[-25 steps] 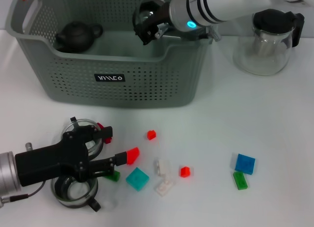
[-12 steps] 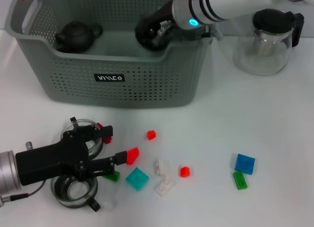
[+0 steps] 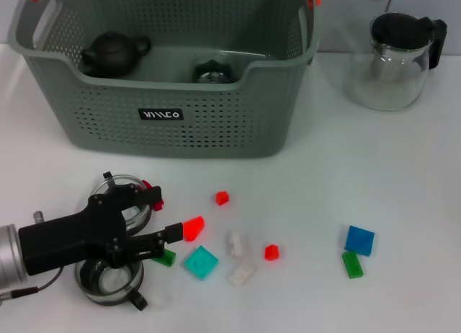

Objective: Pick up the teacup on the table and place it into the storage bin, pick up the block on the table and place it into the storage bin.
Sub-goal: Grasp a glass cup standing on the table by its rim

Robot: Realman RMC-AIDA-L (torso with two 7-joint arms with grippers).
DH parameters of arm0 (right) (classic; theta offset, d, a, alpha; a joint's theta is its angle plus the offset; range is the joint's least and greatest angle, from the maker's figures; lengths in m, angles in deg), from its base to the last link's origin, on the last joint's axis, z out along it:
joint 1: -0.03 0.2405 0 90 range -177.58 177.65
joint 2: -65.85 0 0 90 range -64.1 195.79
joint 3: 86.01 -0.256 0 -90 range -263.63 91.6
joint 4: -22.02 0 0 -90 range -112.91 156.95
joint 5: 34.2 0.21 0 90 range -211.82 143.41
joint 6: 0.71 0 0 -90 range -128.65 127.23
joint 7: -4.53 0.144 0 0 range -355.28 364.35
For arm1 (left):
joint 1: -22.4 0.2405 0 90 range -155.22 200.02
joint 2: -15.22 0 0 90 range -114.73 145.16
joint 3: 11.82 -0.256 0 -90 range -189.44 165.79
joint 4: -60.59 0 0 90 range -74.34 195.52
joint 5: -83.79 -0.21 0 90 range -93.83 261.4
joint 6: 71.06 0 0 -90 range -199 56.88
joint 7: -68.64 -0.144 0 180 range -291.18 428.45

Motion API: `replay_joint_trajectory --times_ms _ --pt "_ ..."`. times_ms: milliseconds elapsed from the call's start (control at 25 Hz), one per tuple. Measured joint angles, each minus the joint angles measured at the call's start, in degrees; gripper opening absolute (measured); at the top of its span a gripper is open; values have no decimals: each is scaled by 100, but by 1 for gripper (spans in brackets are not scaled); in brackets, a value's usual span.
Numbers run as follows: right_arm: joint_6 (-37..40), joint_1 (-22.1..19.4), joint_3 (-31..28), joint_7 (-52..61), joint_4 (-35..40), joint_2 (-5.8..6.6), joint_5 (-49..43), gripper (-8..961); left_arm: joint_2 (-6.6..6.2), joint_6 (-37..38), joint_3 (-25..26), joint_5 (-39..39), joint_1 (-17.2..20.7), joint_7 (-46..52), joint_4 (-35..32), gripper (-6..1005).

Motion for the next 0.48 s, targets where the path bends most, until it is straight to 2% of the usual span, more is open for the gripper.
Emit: replay_joint_trajectory --times_ms 80,160,280,360,480 --pt "466 -645 -104 -800 370 29 1145 462 -1 -9 5 0 4 0 0 834" --pt "1272 -1222 -308 -1930 367 67 2614 462 -2 -12 4 0 4 0 0 833" --pt "2784 -1756 -686 -3120 33 155 3973 462 -7 -14 -6 0 -15 2 0 833" --pt "3497 -2063 -830 -3479 -51 215 4301 462 -11 -13 -6 0 -26 6 0 833" --pt "4207 -2495 -843 -3654 135 279 3834 462 -20 -1 5 0 -11 12 -1 833"
